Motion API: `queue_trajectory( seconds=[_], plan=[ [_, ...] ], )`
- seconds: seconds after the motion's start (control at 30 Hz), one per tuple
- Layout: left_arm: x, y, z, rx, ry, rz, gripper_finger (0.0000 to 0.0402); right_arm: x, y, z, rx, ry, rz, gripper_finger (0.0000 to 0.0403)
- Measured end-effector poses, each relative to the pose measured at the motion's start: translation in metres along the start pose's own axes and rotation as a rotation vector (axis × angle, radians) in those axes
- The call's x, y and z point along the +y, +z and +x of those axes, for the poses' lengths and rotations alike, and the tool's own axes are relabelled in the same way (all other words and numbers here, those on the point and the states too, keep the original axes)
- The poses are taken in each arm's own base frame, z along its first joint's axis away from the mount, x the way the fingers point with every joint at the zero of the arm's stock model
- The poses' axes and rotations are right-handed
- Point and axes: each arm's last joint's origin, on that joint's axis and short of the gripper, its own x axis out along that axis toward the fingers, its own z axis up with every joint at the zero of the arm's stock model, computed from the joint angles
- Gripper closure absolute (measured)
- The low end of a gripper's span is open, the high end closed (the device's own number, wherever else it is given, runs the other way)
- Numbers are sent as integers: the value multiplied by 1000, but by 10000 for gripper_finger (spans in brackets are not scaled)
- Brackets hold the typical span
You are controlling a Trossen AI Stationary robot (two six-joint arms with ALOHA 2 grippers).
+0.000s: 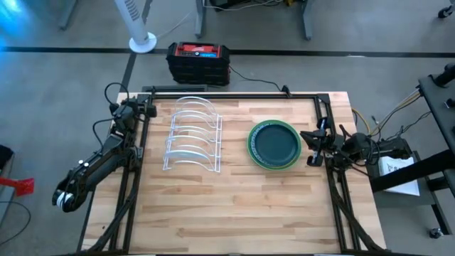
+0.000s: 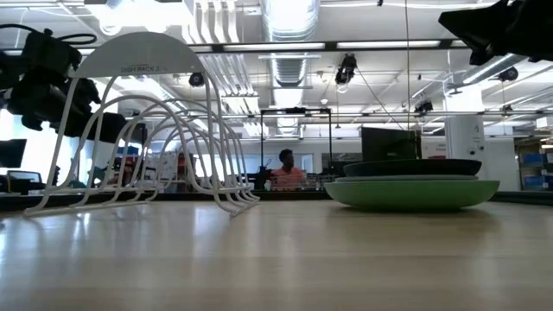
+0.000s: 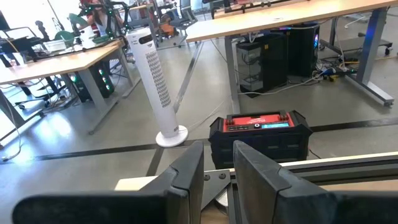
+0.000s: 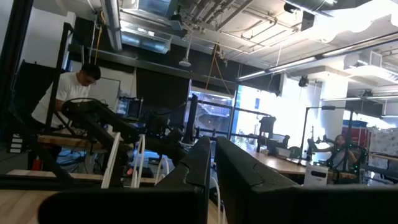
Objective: Sort dishes
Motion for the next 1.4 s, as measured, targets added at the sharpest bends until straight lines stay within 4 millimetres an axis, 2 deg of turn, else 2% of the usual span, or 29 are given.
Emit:
queue_trajectory(
  seconds=[1.23,1.3,1.4],
  plan=[
    [0,0,0,-1,0,-1,325,0,0,0,0,0,0,384],
    [0,0,0,0,0,-32,325,0,0,0,0,0,0,384],
    [-1,0,0,0,-28,-209,325,0,0,0,0,0,0,384]
  ],
)
